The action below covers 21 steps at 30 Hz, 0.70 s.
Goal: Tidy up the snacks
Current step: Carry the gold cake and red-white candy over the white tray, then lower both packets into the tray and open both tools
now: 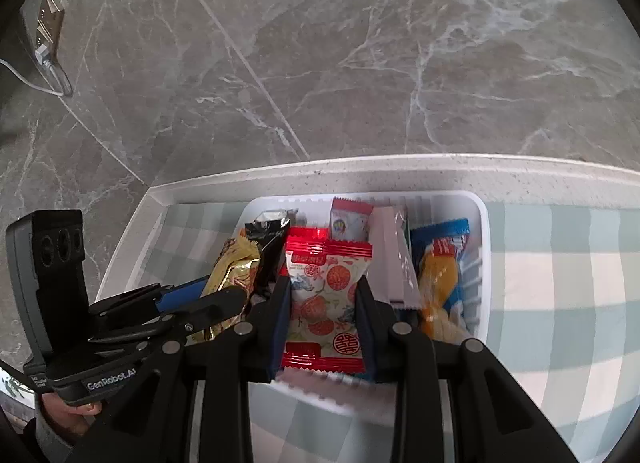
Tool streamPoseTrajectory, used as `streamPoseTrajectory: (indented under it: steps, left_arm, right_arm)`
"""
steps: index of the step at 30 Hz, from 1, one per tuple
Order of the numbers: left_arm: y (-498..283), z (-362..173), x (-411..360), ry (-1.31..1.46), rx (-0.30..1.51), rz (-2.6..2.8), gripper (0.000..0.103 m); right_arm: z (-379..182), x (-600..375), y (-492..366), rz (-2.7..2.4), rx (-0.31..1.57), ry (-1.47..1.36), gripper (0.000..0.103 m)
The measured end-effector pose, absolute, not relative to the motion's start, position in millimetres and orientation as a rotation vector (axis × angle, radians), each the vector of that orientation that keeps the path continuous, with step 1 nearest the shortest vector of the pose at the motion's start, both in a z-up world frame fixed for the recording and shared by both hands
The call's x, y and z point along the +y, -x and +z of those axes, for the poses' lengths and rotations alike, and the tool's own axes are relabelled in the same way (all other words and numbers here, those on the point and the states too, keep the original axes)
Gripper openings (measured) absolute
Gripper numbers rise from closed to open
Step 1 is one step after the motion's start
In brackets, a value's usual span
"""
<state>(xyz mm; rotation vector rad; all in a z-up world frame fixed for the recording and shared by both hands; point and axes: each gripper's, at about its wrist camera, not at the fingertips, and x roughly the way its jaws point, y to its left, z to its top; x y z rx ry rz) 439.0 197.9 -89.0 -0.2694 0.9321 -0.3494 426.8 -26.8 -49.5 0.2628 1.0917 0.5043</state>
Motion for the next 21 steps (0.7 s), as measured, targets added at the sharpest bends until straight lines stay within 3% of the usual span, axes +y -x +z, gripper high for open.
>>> streamPoseTrajectory:
  steps: [15, 18, 21]
  left_arm:
    - [-454.7, -99.3, 187.3, 0.203, 0.941, -0.298, 0.031]
    - [-454.9, -100.0, 185.8, 0.204, 0.933, -0.290, 0.054]
    - [-453.9, -97.3, 184.8, 0.205, 0.923, -0.293, 0.054]
  right_arm:
    - [-66.8, -23.7, -441.8, 0.490, 1.096, -0.243, 0.036]
    - [-64.0, -24.7, -440.4, 0.487, 1.082, -0.237, 0.036]
    - [-59.1, -26.9, -437.2, 0.485, 1.067, -0.233, 0.036]
